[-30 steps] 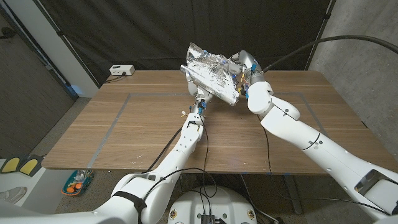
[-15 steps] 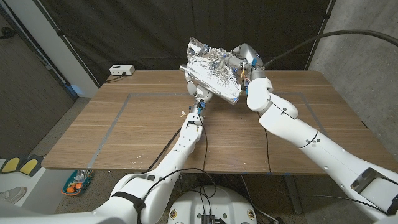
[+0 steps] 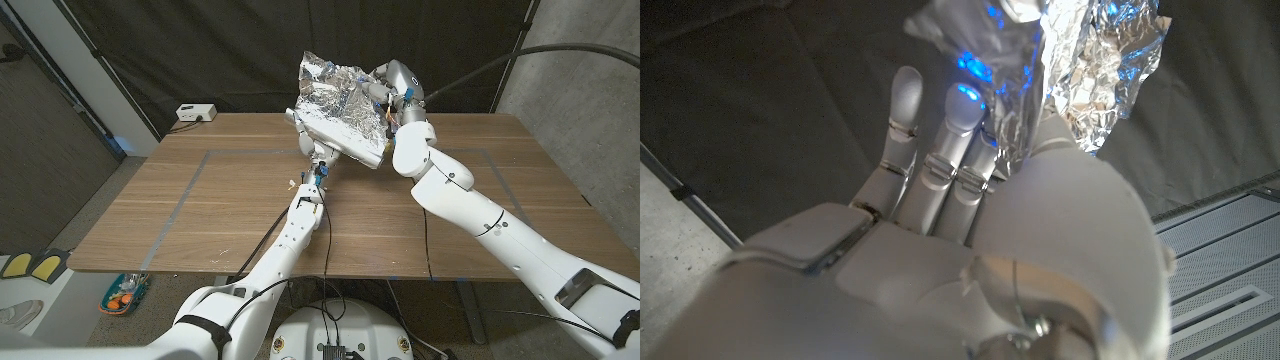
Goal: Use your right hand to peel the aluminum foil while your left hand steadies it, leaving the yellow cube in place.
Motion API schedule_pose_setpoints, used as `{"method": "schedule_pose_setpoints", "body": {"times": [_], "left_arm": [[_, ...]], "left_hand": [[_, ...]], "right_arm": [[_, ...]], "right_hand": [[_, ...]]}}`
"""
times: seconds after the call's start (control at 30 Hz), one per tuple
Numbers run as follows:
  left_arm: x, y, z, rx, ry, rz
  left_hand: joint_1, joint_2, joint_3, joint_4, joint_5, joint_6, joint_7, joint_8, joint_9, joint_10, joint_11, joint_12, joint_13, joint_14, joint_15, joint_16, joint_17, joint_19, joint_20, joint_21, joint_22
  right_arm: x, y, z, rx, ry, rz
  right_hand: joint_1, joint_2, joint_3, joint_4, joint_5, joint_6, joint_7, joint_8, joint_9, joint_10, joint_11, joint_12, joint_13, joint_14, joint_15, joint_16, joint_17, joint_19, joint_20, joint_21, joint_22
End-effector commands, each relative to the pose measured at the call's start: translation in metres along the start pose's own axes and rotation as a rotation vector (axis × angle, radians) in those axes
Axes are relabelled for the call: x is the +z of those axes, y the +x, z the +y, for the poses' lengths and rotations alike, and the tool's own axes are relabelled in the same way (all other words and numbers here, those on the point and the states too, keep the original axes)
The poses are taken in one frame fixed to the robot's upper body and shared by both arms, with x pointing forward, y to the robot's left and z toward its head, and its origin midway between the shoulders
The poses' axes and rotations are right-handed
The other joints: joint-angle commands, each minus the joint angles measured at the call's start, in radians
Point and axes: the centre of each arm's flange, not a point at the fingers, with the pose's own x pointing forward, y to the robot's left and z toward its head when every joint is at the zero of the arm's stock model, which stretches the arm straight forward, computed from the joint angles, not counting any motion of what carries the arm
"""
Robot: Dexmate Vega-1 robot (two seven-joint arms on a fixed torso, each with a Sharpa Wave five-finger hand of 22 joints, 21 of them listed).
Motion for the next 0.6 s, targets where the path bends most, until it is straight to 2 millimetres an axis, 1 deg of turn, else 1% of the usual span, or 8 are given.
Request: {"method": "schedule_pose_setpoints", "body": {"times": [0.03, 0.1, 0.13, 0.17, 0.2, 0.33, 0.43, 0.6], "left_arm": [[0.0001, -0.0051, -0.0016, 0.011, -0.003, -0.002], [-0.0002, -0.0057, -0.0021, 0.011, -0.002, -0.001], [-0.0004, -0.0059, -0.0023, 0.012, -0.003, 0.001], [-0.0006, -0.0060, -0.0024, 0.010, -0.004, 0.002], [-0.0009, -0.0061, -0.0025, 0.008, -0.003, 0.002], [-0.0018, -0.0070, -0.0028, 0.011, -0.005, 0.004], [-0.0022, -0.0076, -0.0029, 0.015, -0.006, 0.003], [-0.0012, -0.0091, -0.0030, 0.017, -0.001, 0.002]], "left_hand": [[0.020, -0.004, -0.017, 0.004, 0.009, 0.096, -0.014, 0.054, 0.020, 0.051, -0.005, 0.024, 0.000, 0.059, -0.080, 0.019, 0.006, 0.020, -0.003, -0.008, 0.005], [0.022, -0.004, -0.023, 0.006, 0.009, 0.120, -0.009, 0.070, 0.028, 0.069, -0.005, 0.033, 0.002, 0.081, -0.079, 0.025, 0.009, 0.025, -0.003, -0.011, 0.005], [0.023, -0.003, -0.026, 0.008, 0.009, 0.124, -0.010, 0.075, 0.032, 0.088, -0.002, 0.042, 0.004, 0.092, -0.079, 0.028, 0.011, 0.026, -0.003, -0.013, 0.005], [0.025, -0.002, -0.029, 0.010, 0.009, 0.140, -0.009, 0.085, 0.037, 0.104, -0.005, 0.050, 0.006, 0.110, -0.075, 0.033, 0.013, 0.029, -0.004, -0.015, 0.005], [0.025, -0.001, -0.032, 0.011, 0.010, 0.155, -0.009, 0.094, 0.040, 0.109, -0.003, 0.053, 0.007, 0.122, -0.078, 0.036, 0.014, 0.032, -0.005, -0.016, 0.005], [0.028, 0.001, -0.037, 0.015, 0.010, 0.177, -0.008, 0.110, 0.050, 0.129, -0.007, 0.065, 0.012, 0.140, -0.079, 0.040, 0.018, 0.041, -0.008, -0.017, 0.005], [0.029, 0.001, -0.040, 0.016, 0.011, 0.177, -0.010, 0.114, 0.054, 0.128, -0.004, 0.066, 0.015, 0.143, -0.081, 0.040, 0.020, 0.042, -0.008, -0.018, 0.005], [0.029, 0.002, -0.043, 0.018, 0.011, 0.174, -0.012, 0.117, 0.060, 0.128, -0.006, 0.069, 0.018, 0.145, -0.081, 0.038, 0.022, 0.044, -0.009, -0.020, 0.005]], "right_arm": [[0.0102, 0.0042, -0.0069, -0.050, -0.006, -0.026], [0.0114, 0.0048, -0.0085, -0.059, -0.005, -0.033], [0.0121, 0.0052, -0.0093, -0.066, -0.005, -0.033], [0.0128, 0.0055, -0.0103, -0.073, -0.007, -0.036], [0.0133, 0.0058, -0.0112, -0.080, -0.006, -0.037], [0.0158, 0.0073, -0.0138, -0.098, -0.014, -0.042], [0.0170, 0.0080, -0.0148, -0.109, -0.019, -0.047], [0.0172, 0.0097, -0.0164, -0.126, -0.015, -0.047]], "right_hand": [[0.004, 0.005, -0.002, 0.003, 0.004, 0.018, 0.012, 0.002, 0.004, 0.004, 0.000, -0.001, 0.002, 0.009, -0.008, -0.010, 0.005, -0.003, -0.147, 0.011, -0.009], [0.005, 0.005, -0.003, 0.003, 0.004, 0.019, 0.013, 0.001, 0.003, 0.004, -0.001, -0.002, 0.001, 0.010, -0.008, -0.015, 0.006, -0.003, -0.147, 0.016, -0.013], [0.005, 0.005, -0.003, 0.003, 0.004, 0.018, 0.013, 0.000, 0.004, 0.003, -0.001, 0.000, 0.006, 0.014, -0.007, -0.013, 0.010, -0.004, -0.147, 0.017, -0.015], [0.005, 0.006, -0.003, 0.003, 0.004, 0.018, 0.012, 0.001, 0.005, 0.003, -0.003, 0.000, 0.006, 0.009, -0.008, -0.021, 0.006, -0.006, -0.147, 0.018, -0.018], [0.004, 0.005, -0.004, 0.004, 0.004, 0.017, 0.012, 0.001, 0.007, 0.004, -0.004, -0.003, 0.001, 0.014, -0.008, -0.018, 0.012, -0.006, -0.147, 0.019, -0.021], [0.005, 0.005, -0.005, 0.004, 0.004, 0.018, 0.012, 0.001, 0.008, 0.002, -0.003, -0.002, 0.005, 0.018, -0.007, -0.020, 0.020, -0.006, -0.148, 0.024, -0.028], [0.004, 0.005, -0.005, 0.005, 0.004, 0.018, 0.011, 0.000, 0.007, 0.001, -0.004, -0.002, 0.006, 0.016, -0.007, -0.024, 0.020, -0.008, -0.148, 0.025, -0.031], [0.005, 0.005, -0.006, 0.005, 0.004, 0.019, 0.011, 0.000, 0.008, 0.002, -0.003, -0.003, 0.004, 0.015, -0.008, -0.030, 0.021, -0.008, -0.148, 0.028, -0.036]]}}
